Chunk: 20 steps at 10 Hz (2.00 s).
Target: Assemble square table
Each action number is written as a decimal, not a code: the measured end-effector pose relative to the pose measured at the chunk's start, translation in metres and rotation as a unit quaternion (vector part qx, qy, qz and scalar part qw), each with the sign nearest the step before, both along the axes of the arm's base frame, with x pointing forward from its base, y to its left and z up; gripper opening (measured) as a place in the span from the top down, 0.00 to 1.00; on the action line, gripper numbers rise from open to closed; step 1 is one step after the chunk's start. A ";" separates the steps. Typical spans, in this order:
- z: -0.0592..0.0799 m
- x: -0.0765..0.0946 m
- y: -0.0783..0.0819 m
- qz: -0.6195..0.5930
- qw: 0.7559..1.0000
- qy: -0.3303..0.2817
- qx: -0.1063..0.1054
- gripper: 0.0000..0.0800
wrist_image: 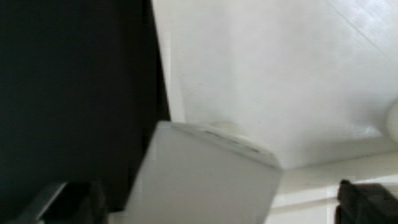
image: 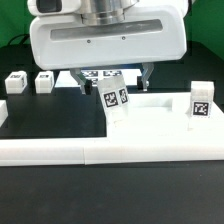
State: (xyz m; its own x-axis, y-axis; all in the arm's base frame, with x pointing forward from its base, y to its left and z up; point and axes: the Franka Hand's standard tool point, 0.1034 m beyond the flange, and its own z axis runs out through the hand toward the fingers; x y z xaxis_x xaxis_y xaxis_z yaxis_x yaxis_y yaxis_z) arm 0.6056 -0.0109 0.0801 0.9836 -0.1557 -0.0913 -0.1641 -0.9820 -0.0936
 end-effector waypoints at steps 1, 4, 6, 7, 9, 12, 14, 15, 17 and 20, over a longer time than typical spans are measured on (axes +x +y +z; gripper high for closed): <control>0.000 0.000 -0.001 0.000 1.000 0.000 0.000 0.19; 0.000 0.000 -0.001 0.000 1.000 0.000 0.000 0.52; -0.001 -0.001 -0.001 -0.010 1.000 0.001 -0.001 0.64; -0.001 -0.001 -0.001 -0.010 1.000 0.001 -0.001 0.64; -0.001 -0.001 -0.001 -0.057 0.998 0.006 -0.004 0.64; -0.005 0.010 0.004 -0.216 0.976 0.033 -0.017 0.64; -0.009 0.025 0.002 -0.317 0.947 0.052 -0.021 0.64; -0.009 0.029 -0.001 -0.385 0.922 0.049 -0.010 0.64; -0.009 0.026 -0.001 -0.477 0.878 0.045 -0.005 0.64; -0.010 0.025 -0.001 -0.505 0.862 0.050 -0.007 0.54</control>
Offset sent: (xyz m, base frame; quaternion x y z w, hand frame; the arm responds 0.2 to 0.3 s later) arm 0.0000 0.0000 0.0000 0.0000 0.0000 0.0000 1.0000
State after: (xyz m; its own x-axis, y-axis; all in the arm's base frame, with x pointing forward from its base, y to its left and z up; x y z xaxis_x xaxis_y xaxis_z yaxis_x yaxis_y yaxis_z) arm 0.6310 -0.0116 0.0704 0.3337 -0.9293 -0.1584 -0.9420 -0.3351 -0.0184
